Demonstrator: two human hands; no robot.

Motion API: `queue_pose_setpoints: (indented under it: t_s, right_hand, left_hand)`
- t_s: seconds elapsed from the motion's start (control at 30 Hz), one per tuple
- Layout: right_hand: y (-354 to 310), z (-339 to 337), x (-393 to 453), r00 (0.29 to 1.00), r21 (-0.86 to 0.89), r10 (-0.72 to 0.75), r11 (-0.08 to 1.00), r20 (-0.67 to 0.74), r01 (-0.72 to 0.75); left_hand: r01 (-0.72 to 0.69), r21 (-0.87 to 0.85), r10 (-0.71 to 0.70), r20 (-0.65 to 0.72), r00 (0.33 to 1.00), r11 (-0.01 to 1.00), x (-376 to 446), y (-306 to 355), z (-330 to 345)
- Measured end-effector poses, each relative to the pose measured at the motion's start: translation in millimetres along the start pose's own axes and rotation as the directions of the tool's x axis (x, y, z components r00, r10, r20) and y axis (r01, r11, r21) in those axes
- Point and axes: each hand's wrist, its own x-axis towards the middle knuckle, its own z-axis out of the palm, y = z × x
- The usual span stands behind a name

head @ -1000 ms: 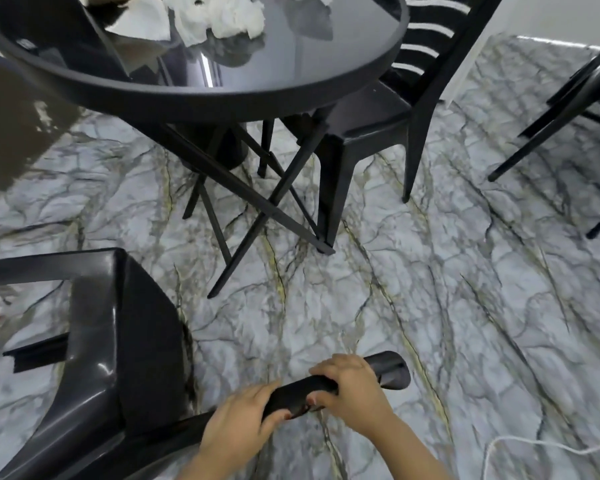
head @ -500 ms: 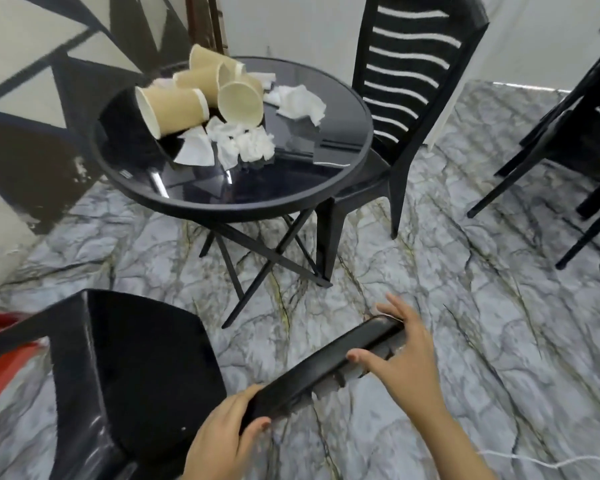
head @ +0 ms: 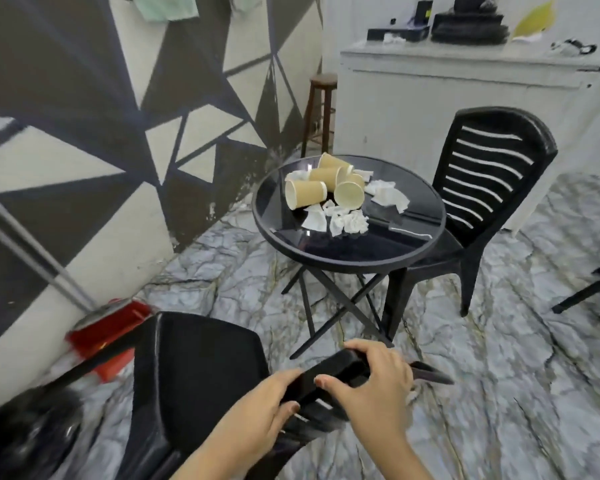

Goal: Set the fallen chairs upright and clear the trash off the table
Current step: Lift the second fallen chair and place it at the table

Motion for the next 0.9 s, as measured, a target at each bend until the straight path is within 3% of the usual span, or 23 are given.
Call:
queue_pose_setpoints:
  t_s: [0.1, 0.23, 0.4, 0.5, 0.73, 0.9]
  right_hand:
    - [-33.2, 6.3, -15.8, 0.994, -0.014, -0.072, 0.997, 0.078, 0.074]
    - [-66.5, 0.4, -35.2, 0.941, 0.099, -0.225, 0.974, 0.254, 0.206]
    - [-96.4, -12.7, -57.1, 0.857, 0.198, -0.261, 0.962, 0.445, 0.190]
    - [-99.7, -19.7, -64.7, 0.840, 0.185, -0.188, 0.977, 0.509, 0.106]
    - [-110.7, -4.3, -95.5, 0.822, 0.197, -0.179, 0.977, 0.540, 0.083]
    - [-131.1, 25.0, -118.4, 0.828, 0.223, -0.260, 0.960, 0.497, 0.168]
  left_hand:
    - [-0.018, -0.012, 0.018, -0.021, 1.000, 1.000, -17.6, 10.0, -23.9]
    - [-0.008, -0.130, -0.015, -0.172, 0.985, 0.992, -65.7, -3.1, -43.0]
    - [-0.015, -0.138, -0.030, -0.320, 0.947, 0.990, -122.5, -28.3, -62.0]
    - [-0.002, -0.128, -0.046, -0.369, 0.928, 0.992, -160.7, -45.6, -81.8]
    - [0.042, -0.163, -0.105, -0.404, 0.908, 0.986, -239.8, -76.5, -121.1]
    - [0.001, -0.227, -0.121, -0.515, 0.849, 0.974, -276.5, -74.5, -137.3]
